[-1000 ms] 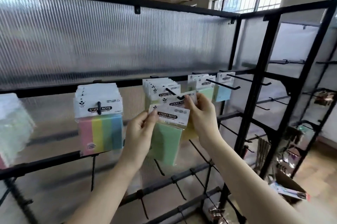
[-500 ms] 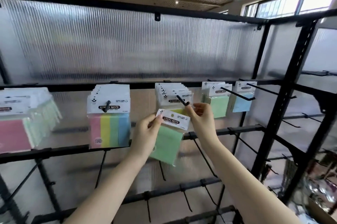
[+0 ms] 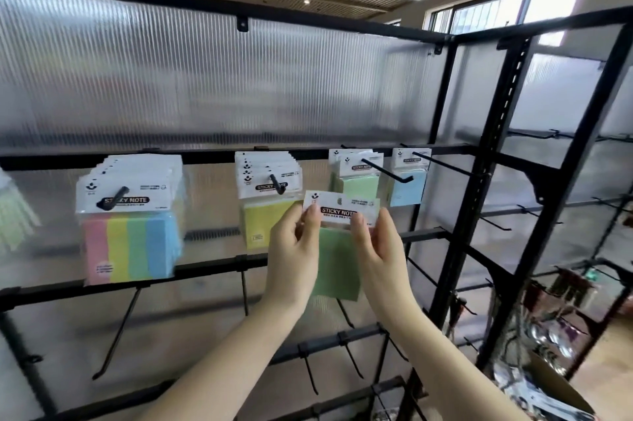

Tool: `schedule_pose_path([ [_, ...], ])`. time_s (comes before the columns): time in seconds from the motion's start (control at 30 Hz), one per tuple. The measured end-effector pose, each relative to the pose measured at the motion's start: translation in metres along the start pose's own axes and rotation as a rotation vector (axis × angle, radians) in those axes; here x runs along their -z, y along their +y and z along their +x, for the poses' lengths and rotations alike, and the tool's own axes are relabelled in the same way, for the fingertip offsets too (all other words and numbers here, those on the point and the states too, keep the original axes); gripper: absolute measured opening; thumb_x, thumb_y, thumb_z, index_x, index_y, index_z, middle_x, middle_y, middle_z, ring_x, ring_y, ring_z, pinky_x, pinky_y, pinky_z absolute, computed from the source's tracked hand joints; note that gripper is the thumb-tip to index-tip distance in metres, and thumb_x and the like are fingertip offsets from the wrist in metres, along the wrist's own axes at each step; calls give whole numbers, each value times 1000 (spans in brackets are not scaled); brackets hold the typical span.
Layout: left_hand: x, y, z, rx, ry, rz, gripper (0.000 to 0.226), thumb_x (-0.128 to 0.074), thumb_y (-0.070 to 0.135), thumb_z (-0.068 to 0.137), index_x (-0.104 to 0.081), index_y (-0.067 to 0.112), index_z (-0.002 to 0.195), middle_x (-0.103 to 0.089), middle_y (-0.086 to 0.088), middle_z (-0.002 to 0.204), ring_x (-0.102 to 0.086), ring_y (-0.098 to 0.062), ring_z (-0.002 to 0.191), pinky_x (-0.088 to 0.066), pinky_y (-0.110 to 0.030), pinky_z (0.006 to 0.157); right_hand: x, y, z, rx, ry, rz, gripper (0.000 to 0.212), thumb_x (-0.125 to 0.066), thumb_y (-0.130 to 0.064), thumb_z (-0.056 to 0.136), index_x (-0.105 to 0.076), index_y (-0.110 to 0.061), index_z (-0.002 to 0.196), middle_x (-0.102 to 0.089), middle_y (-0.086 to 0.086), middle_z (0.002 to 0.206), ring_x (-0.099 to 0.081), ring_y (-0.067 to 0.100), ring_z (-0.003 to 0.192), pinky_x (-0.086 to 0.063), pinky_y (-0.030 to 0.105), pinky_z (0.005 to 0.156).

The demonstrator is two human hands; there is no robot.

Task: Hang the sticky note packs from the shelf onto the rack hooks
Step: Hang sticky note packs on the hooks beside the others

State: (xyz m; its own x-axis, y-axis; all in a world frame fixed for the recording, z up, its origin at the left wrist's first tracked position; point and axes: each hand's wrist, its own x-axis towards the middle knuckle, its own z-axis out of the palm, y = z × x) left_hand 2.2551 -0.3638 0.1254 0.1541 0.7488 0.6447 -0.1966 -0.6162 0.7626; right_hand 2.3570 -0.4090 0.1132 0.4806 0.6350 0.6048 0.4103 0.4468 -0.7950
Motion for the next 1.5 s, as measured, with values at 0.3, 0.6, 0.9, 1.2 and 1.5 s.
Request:
schedule_pose_path([
  [0.3,-69,10,22,45,-110,-14,26,-61,34,90,-54,10,85,-52,13,69,-50,10,59,-39,-6,61,51,-8,35,48,222,-83,25,-54,-26,97,-51,-10,78,-59,-6,67,-48,1,59,-40,15,55],
  [0.6,-93,0,37,155,-155,-9,38,-60,34,92,-46,9,66,-40,4,51,-36,-4,47,-30,-18,49,71,9,57,-1,262,-126,40,-59,-36,93,-47,-6,69,-48,-12,54,-38,-1,49,-33,11,48],
  [0.9,-94,-1,44,115,-157,27,40,-59,32,92,-40,11,64,-39,-10,59,-38,-16,54,-29,-28,51,75,13,69,-22,225,-102,41,-59,-34,93,-51,-3,68,-46,-14,49,-37,1,49,-30,15,48],
  [1.2,-86,-12,62,139,-251,178,39,-57,32,93,-48,10,62,-47,-6,58,-42,-10,49,-30,-28,51,78,21,87,-160,45,-103,33,-59,-34,93,-58,-17,65,-53,-11,54,-47,8,55,-37,27,58],
  [1.5,-70,-49,66,99,73,384,34,-63,33,88,-48,7,104,-51,-6,100,-49,-17,89,-37,-19,74,61,57,108,-207,102,-166,31,-64,-32,90,-52,-12,110,-60,0,104,-58,10,91,-43,18,73],
])
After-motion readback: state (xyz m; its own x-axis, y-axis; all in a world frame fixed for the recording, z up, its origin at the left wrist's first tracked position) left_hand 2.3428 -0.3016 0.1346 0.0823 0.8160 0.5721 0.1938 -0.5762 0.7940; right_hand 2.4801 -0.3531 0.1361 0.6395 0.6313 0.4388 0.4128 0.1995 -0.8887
